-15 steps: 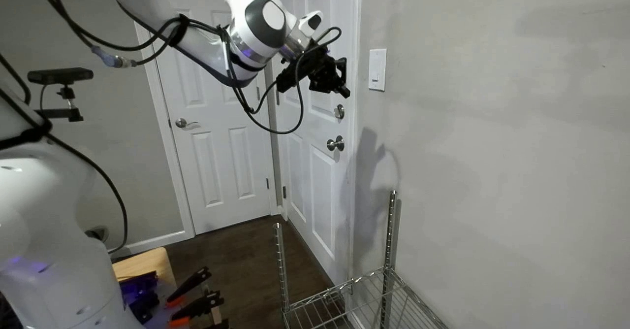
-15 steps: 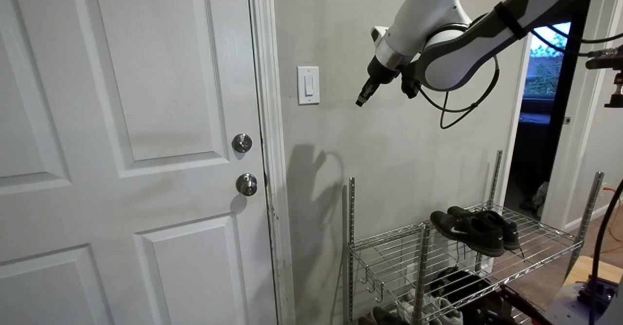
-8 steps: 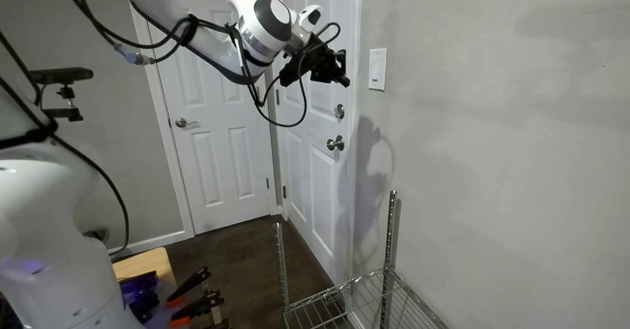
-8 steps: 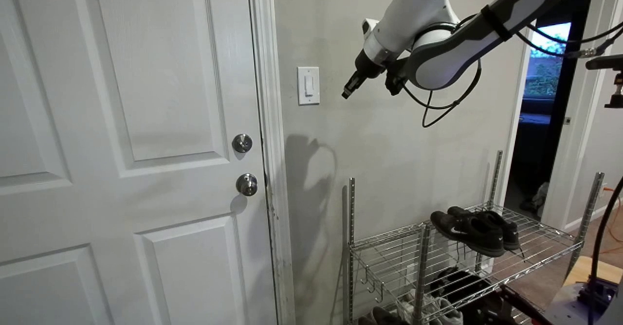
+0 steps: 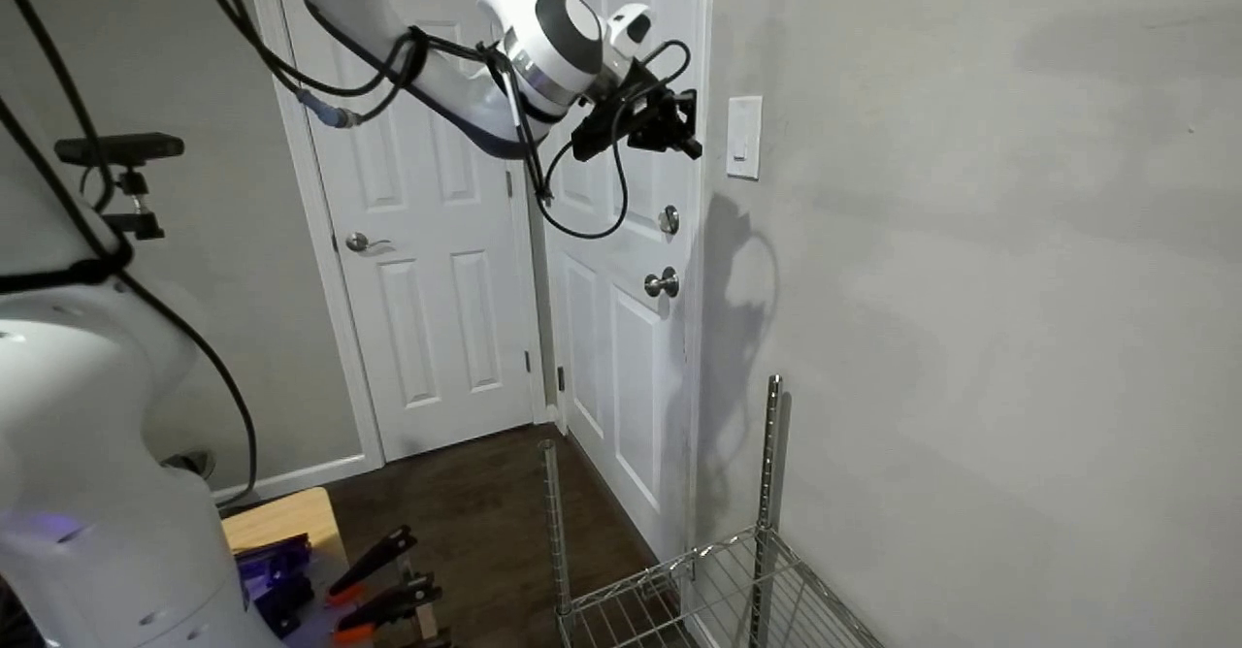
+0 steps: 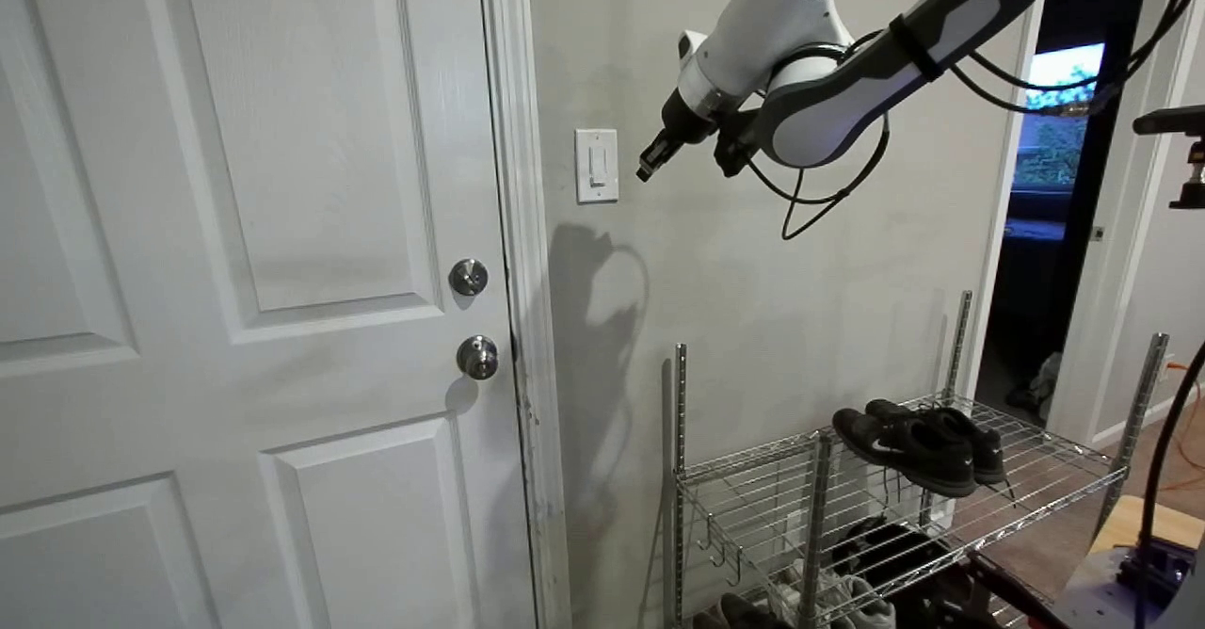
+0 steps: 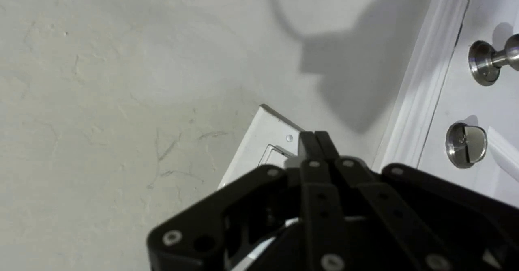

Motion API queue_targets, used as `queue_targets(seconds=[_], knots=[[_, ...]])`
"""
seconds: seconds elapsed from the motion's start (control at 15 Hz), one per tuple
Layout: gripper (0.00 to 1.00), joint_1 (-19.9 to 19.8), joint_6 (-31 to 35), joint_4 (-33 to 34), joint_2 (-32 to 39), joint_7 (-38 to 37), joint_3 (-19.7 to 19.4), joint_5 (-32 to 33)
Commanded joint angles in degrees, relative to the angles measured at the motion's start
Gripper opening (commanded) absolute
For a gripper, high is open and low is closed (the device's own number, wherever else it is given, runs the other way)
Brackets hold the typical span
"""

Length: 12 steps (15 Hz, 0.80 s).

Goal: Flip the switch

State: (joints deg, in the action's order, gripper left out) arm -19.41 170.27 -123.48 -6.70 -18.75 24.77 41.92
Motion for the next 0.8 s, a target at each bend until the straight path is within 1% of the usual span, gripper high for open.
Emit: queue_targets(seconds=[0.0,0.33,0.73], knots=[[0.03,-0.56,-0.97,6.27,6.14,-3.85,1.93,4.47],[0.03,1.27,-3.69,13.23,12.74,-8.33,1.91,11.66],[0.03,3.46,-6.69,20.16,18.15,-12.07,0.32,16.84]])
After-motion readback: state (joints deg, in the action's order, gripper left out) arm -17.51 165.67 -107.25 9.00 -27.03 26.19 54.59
